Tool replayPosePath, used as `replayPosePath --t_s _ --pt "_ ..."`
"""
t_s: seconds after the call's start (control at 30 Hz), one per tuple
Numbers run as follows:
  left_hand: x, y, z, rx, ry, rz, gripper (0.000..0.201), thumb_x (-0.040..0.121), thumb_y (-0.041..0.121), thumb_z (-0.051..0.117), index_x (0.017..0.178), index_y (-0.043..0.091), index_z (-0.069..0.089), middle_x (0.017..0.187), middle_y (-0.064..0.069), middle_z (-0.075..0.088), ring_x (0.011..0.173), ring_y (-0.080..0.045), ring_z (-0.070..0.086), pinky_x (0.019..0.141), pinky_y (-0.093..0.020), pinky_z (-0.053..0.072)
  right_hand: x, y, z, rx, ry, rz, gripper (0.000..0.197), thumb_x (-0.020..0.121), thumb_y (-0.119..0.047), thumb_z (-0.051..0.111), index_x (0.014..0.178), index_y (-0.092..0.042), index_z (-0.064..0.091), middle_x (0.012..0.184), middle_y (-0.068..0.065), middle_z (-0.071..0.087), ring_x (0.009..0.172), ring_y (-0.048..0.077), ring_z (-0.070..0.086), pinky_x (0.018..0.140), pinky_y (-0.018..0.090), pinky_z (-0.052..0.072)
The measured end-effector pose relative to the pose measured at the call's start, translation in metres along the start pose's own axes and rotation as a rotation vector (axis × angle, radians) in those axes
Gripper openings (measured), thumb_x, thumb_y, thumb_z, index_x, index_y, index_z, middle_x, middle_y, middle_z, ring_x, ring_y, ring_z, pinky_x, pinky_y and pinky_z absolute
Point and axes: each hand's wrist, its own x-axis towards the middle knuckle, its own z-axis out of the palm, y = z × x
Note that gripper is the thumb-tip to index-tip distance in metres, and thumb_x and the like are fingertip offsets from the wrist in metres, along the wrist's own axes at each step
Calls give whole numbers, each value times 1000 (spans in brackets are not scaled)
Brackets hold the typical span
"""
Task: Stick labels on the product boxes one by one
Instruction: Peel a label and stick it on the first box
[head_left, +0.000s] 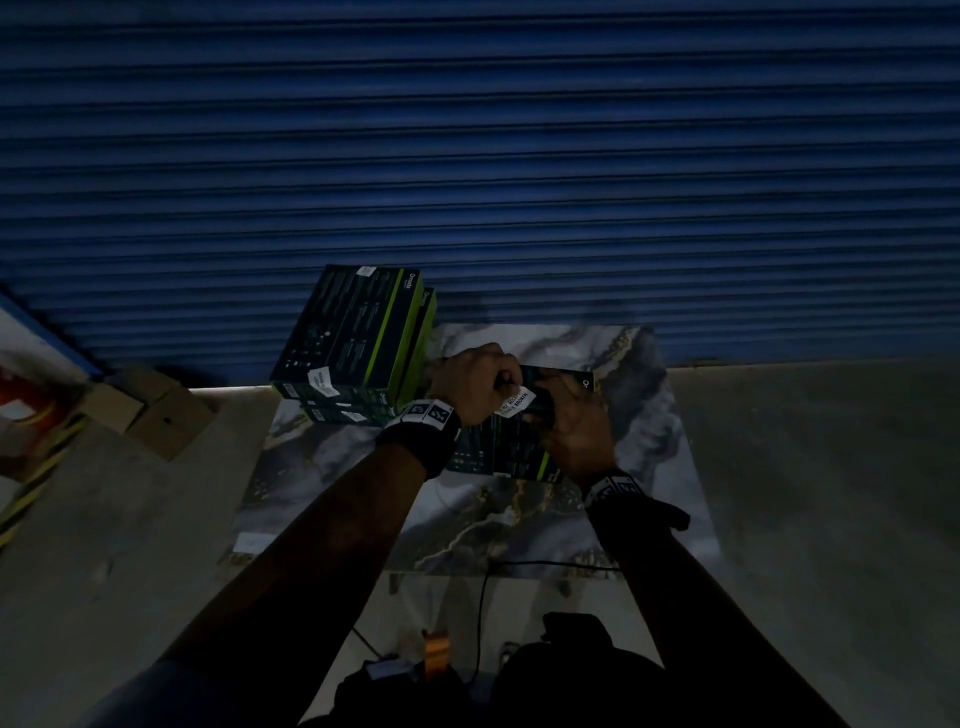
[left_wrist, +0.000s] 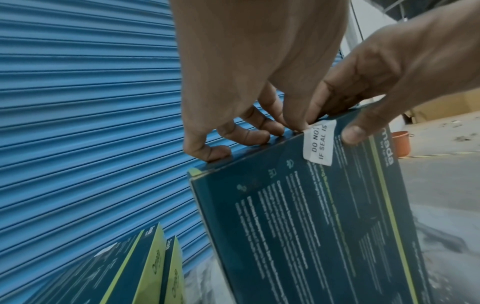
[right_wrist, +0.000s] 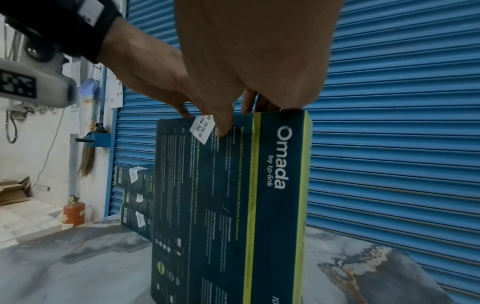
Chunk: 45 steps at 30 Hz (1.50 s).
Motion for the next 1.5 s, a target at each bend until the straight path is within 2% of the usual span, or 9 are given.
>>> replayPosePath --t_s 0.13,0.33,0.5,0.63,0.77,1.0,1.27,1.4,1.5 --pt "3 1 -2 1 -51 -11 4 92 32 72 96 33 72 103 6 62 95 -20 63 69 -26 38 0 1 2 8 4 1 47 81 -19 77 123 -6 63 119 9 64 101 26 64 85 35 52" --pt "8 -2 -2 -35 -114 -17 6 91 29 71 97 31 72 103 2 61 95 -23 63 72 -29 44 -1 3 4 12 -10 -7 45 83 -25 70 124 -9 62 119 7 63 102 25 64 83 44 54" --pt "9 -4 -2 -63 -146 -17 6 90 29 71 95 32 71 101 1 61 95 -24 64 78 -37 53 2 -1 2 -12 0 -47 40 86 -24 72 123 -12 63 126 4 61 108 24 63 88 42 53" --pt "7 -6 0 -72 -77 -27 23 89 33 74 111 30 66 108 3 64 98 -22 65 77 -33 53 6 -5 -1 -40 -7 -53 41 85 -21 74 124 -15 64 128 3 59 109 22 61 91 38 52" --pt "1 -7 3 -21 -39 -3 23 92 35 71 114 34 70 111 4 62 100 -22 65 76 -33 52 7 -7 0 -36 -15 4 46 80 -21 74 125 -19 64 128 2 59 109 22 61 90 38 52" --pt "1 -8 4 9 16 31 13 91 33 72 104 32 74 108 3 64 96 -23 66 66 -26 39 8 -8 1 -20 -8 8 45 76 -15 75 120 -19 65 123 1 61 107 23 61 88 39 52" --pt "7 -7 5 44 -30 36 5 94 31 64 93 35 66 105 5 59 91 -25 65 66 -30 39 8 -11 -3 16 -1 37 49 75 -18 81 120 -12 62 120 4 62 105 21 60 88 32 51" --pt "8 -12 8 41 -74 42 9 92 36 51 92 34 60 106 6 56 92 -26 64 70 -36 44 10 -13 -2 27 27 29 41 79 -21 80 115 -12 65 120 4 63 105 20 61 89 30 51" --pt "9 -14 11 67 -76 60 16 90 40 45 96 33 57 106 6 55 93 -27 61 71 -37 38 11 -12 -1 23 64 22 27 83 -19 76 108 -13 67 117 3 64 102 18 61 86 30 50"
